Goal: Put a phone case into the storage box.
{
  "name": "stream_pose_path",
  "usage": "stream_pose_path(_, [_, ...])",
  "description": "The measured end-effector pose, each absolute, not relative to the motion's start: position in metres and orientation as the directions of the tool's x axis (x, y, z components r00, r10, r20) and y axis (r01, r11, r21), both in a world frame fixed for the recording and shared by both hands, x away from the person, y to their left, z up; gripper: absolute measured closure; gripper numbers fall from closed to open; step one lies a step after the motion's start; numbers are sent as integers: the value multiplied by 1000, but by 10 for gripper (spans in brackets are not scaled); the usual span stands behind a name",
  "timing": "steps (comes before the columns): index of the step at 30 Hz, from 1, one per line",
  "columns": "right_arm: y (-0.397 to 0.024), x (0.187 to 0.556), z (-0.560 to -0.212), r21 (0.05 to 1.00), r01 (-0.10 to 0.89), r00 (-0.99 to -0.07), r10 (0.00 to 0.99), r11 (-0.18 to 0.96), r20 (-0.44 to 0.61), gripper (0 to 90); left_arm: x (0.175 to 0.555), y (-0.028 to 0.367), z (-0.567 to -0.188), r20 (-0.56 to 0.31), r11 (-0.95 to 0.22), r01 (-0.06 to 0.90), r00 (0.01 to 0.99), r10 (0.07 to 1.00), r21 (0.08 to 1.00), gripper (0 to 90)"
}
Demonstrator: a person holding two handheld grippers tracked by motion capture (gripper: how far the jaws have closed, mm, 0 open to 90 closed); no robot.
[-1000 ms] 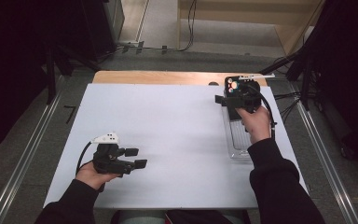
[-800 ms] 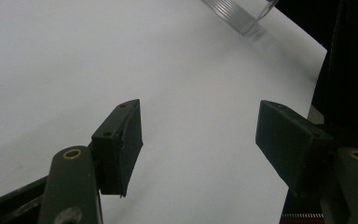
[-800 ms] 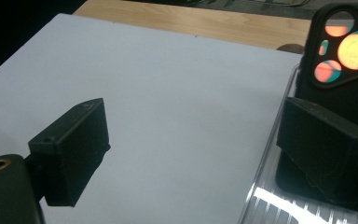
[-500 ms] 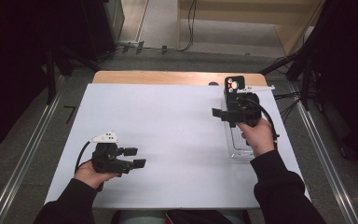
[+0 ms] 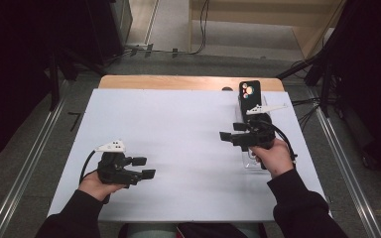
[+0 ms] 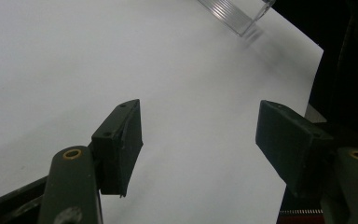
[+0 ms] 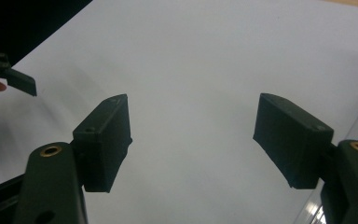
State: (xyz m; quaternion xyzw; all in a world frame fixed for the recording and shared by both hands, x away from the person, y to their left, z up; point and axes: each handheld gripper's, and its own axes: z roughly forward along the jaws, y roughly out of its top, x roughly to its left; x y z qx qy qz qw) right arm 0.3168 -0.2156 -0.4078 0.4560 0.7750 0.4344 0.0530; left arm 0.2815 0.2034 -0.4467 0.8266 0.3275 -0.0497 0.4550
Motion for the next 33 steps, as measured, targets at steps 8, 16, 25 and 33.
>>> stream_pose_path(8, [-219,300,-420,713,656,-620,716,250,320,257,277,207,-444,-370,-371,578,785,497,727,319])
stream_pose_path(16, [-222,282,-433,703,639,-666,683,313,302,257,273,212,-443,-366,-365,571,788,496,735,319])
stream_pose_path(25, [-226,268,-445,710,615,-696,659,342,286,256,268,212,-445,-362,-374,567,792,491,734,319])
stream_pose_path(33, [-231,257,-456,704,613,-705,650,359,282,255,264,212,-446,-361,-373,565,794,490,736,319])
